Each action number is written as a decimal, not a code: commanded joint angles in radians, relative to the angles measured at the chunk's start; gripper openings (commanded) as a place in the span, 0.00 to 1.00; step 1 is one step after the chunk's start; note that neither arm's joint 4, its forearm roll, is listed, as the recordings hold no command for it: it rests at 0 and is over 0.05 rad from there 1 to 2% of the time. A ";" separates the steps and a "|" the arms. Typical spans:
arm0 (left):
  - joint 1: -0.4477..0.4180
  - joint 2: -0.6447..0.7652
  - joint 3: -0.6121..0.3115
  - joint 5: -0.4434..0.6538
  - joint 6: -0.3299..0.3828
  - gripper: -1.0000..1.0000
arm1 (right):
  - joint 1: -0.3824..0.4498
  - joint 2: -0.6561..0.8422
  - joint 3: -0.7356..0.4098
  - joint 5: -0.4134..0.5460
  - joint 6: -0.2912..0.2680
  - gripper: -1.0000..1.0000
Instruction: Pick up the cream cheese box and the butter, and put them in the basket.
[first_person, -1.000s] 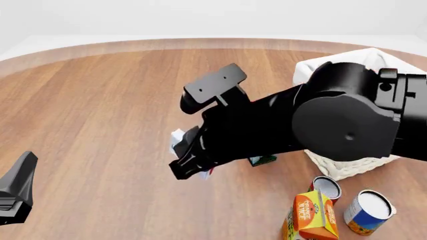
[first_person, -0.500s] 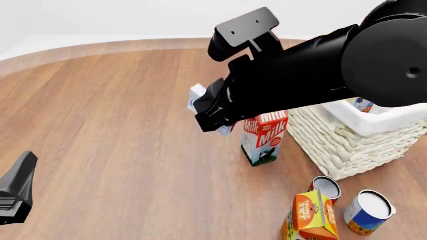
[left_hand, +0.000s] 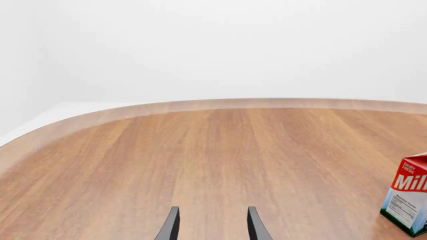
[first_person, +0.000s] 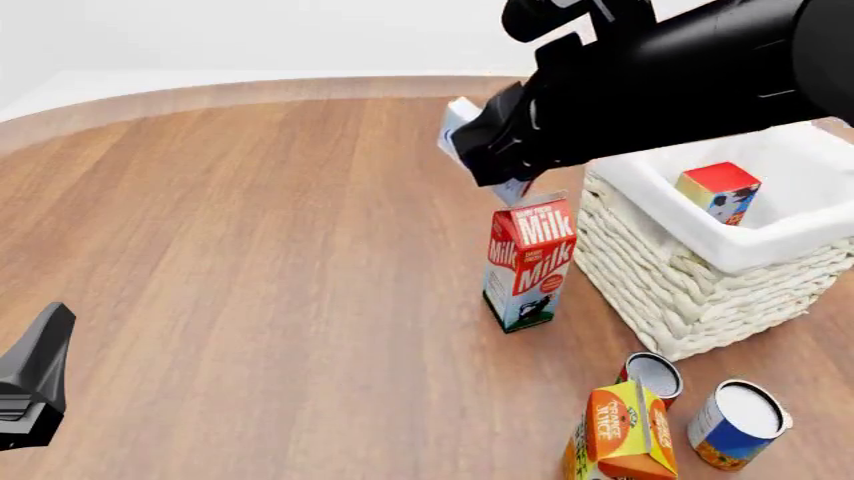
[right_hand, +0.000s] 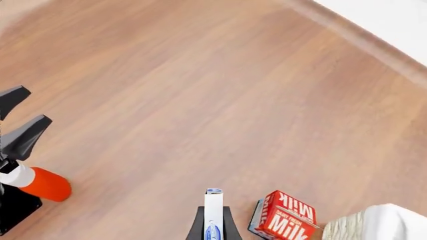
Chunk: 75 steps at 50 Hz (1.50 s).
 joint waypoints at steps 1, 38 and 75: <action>0.000 0.000 0.000 0.000 0.000 1.00 | -0.061 -0.047 -0.027 0.018 -0.023 0.00; 0.000 0.000 0.000 0.000 0.000 1.00 | -0.374 -0.263 -0.084 0.156 -0.040 0.00; 0.000 0.000 0.000 0.000 0.000 1.00 | -0.590 -0.301 0.007 0.078 0.027 0.00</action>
